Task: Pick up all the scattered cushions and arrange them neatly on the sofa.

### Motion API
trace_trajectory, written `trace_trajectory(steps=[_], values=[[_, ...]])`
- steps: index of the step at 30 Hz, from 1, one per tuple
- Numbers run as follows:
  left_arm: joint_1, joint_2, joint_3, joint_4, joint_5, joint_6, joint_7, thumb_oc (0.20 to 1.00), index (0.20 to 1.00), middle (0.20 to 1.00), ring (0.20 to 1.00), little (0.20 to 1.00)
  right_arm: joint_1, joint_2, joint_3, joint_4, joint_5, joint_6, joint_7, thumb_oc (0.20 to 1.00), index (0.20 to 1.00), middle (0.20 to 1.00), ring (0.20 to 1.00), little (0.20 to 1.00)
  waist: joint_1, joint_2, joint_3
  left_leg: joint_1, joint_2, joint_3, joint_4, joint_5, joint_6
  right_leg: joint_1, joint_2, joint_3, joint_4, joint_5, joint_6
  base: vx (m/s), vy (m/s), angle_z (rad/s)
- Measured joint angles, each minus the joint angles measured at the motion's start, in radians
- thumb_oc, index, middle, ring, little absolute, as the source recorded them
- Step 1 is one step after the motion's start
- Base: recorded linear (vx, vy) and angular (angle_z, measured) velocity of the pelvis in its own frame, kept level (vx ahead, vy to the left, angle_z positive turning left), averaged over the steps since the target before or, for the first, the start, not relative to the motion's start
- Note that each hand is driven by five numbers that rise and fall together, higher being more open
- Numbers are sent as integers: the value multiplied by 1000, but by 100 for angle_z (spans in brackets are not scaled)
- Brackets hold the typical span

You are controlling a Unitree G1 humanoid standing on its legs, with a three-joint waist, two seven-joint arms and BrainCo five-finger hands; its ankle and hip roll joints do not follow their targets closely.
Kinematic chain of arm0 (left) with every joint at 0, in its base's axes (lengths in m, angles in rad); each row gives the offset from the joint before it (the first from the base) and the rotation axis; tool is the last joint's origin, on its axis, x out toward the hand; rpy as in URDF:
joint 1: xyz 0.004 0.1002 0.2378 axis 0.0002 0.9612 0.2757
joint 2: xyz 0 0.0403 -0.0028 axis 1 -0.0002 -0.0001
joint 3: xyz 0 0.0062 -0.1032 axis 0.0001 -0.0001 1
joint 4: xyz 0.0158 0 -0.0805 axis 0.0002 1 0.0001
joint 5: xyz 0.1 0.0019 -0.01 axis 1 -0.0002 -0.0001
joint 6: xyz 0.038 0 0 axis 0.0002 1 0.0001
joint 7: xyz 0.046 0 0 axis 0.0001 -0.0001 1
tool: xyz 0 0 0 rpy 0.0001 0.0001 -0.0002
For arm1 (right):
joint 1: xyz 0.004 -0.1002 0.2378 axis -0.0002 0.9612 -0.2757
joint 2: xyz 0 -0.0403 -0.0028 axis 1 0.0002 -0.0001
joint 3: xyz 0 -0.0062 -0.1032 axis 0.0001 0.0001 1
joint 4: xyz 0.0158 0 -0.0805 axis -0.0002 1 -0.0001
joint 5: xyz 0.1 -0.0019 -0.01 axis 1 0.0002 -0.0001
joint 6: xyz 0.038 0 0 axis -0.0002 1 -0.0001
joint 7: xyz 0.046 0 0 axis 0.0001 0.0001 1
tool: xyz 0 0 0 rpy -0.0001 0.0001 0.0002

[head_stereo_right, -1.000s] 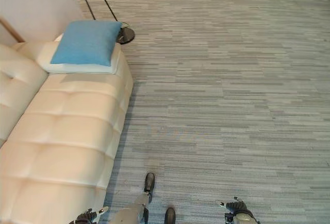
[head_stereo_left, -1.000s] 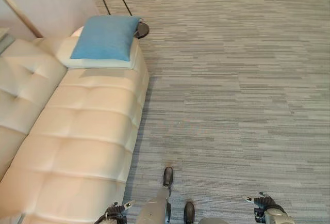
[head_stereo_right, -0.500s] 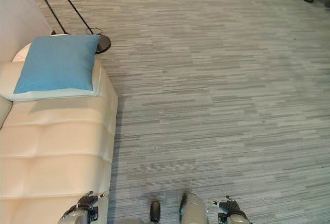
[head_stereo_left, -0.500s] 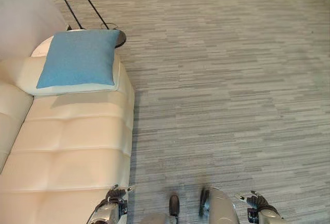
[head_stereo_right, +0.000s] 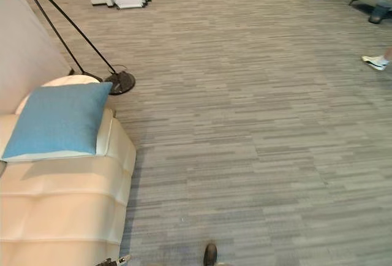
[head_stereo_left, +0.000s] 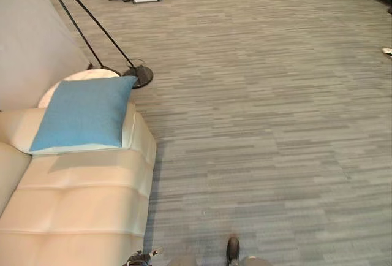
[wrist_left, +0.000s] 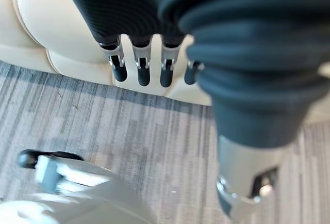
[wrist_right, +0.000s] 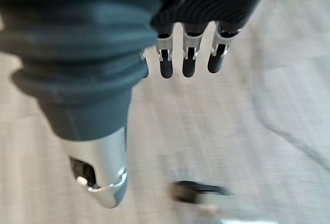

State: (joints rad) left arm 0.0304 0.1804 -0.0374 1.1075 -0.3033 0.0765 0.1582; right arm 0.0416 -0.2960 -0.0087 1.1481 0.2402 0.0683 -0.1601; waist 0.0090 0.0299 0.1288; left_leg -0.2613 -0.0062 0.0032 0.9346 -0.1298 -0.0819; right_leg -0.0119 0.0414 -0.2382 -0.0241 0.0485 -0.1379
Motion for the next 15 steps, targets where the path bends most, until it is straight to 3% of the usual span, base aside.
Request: trace_trajectory(steps=[1, 2, 3, 4, 5, 6, 8, 9, 10, 11, 12, 13, 14, 15], values=[[-26, 15, -4, -22, 0, 0, 1, 1000, 1000, 1000, 1000, 1000, -55, 9, -2, 0, 5, 6, -6, 1000, 1000, 1000, 1000, 1000, 3, -31, 30, -85, -17, 10, -102, -25, 27, 50, -12, -8, -17, -60, 13, 506, -25, 58], [-41, 19, -12, -28, 0, -1, 0, 1000, 1000, 1000, 1000, 1000, -65, 8, 4, -2, 12, 5, -5, 1000, 1000, 1000, 1000, 1000, -1, -55, 49, -96, -46, 12, -257, -26, 31, 67, -24, -12, -18, -40, 26, 455, 27, 39], [-39, 19, -11, -44, 0, -2, 0, 1000, 1000, 1000, 1000, 1000, -86, 4, 6, -5, 16, 4, -5, 1000, 1000, 1000, 1000, 1000, 4, -51, 52, -122, -52, 17, -400, -11, 44, 87, -24, -21, -25, -48, 41, 322, 27, 2], [-38, 20, -11, -46, 1, -2, -1, 1000, 1000, 1000, 1000, 1000, -88, 5, 8, -8, 16, 3, -6, 1000, 1000, 1000, 1000, 1000, 3, -53, 53, -122, -53, 22, -435, -6, 47, 91, -23, -21, -29, -53, 49, 165, 11, -13], [-12, 19, -9, -56, 1, 0, 0, 1000, 1000, 1000, 1000, 1000, -101, -10, 41, -37, 15, 0, -5, 1000, 1000, 1000, 1000, 1000, 1, -52, 52, -79, -76, 20, -887, 72, 53, 132, -2, -16, -59, -77, 82, 414, 50, -26], [4, 18, -8, -67, 1, 1, 0, 1000, 1000, 1000, 1000, 1000, -106, -15, 38, -36, 15, -1, -5, 1000, 1000, 1000, 1000, 1000, 1, -48, 56, -91, -99, 8, -970, 124, 67, 156, 7, -10, -59, -100, 81, 416, 50, -48], [-9, 22, 25, 37, 3, 3, 8, 1000, 1000, 1000, 1000, 1000, -122, -27, 101, -5, 14, 8, -9, 1000, 1000, 1000, 1000, 1000, 2, -55, 56, -93, -142, 38, -1026, 138, 64, 226, 2, -19, -59, -185, 173, 903, 223, -34], [-7, 22, 66, 54, 3, 6, 10, 1000, 1000, 1000, 1000, 1000, -118, -16, 79, 10, 13, 8, -9, 1000, 1000, 1000, 1000, 1000, 0, -68, 63, -77, -139, 139, -967, 161, 111, 272, 1, -3, -58, -202, 194, 1020, 318, -19], [10, 19, 80, 55, 1, 10, 15, 1000, 1000, 1000, 1000, 1000, -93, -12, 77, 21, 13, 9, -8, 1000, 1000, 1000, 1000, 1000, -5, -62, 51, -41, -129, 173, -958, 172, 179, 317, 27, 20, -57, -203, 195, 644, 240, -11], [41, 23, 68, 56, 1, 11, 17, 1000, 1000, 1000, 1000, 1000, -49, -7, 77, 22, 5, 4, -7, 1000, 1000, 1000, 1000, 1000, -7, -32, 20, 0, -110, 148, -974, 246, 282, 342, 61, 20, -19, -221, 198, 783, 346, 27], [32, 35, 66, 67, 1, 6, 17, 1000, 1000, 1000, 1000, 1000, -13, 30, 71, 47, -5, 8, -2, 1000, 1000, 1000, 1000, 1000, -5, -72, -6, 55, -117, 120, -1000, 309, 353, 299, 30, 19, 146, -275, 210, 561, 257, 24], [35, 34, 55, 60, 1, 7, 16, 1000, 1000, 1000, 1000, 1000, -11, 39, 70, 47, -4, 10, 0, 1000, 1000, 1000, 1000, 1000, 4, -76, -15, 77, -114, 101, -1008, 327, 326, 272, 14, 18, 197, -307, 207, 548, 331, 25], [23, 36, 56, 70, 1, 11, 16, 1000, 1000, 1000, 1000, 1000, -7, 49, 69, 32, -4, 5, 3, 1000, 1000, 1000, 1000, 1000, -2, -85, -6, 76, -120, 100, -955, 283, 291, 230, -20, 27, 305, -268, 232, 317, 257, 9], [18, 42, 73, 74, 1, 11, 16, 1000, 1000, 1000, 1000, 1000, -4, 57, 73, 11, -5, 5, 1, 1000, 1000, 1000, 1000, 1000, -3, -106, -11, 108, -144, 82, -949, 260, 291, 125, -64, 16, 566, -245, 227, 413, 325, 40]])
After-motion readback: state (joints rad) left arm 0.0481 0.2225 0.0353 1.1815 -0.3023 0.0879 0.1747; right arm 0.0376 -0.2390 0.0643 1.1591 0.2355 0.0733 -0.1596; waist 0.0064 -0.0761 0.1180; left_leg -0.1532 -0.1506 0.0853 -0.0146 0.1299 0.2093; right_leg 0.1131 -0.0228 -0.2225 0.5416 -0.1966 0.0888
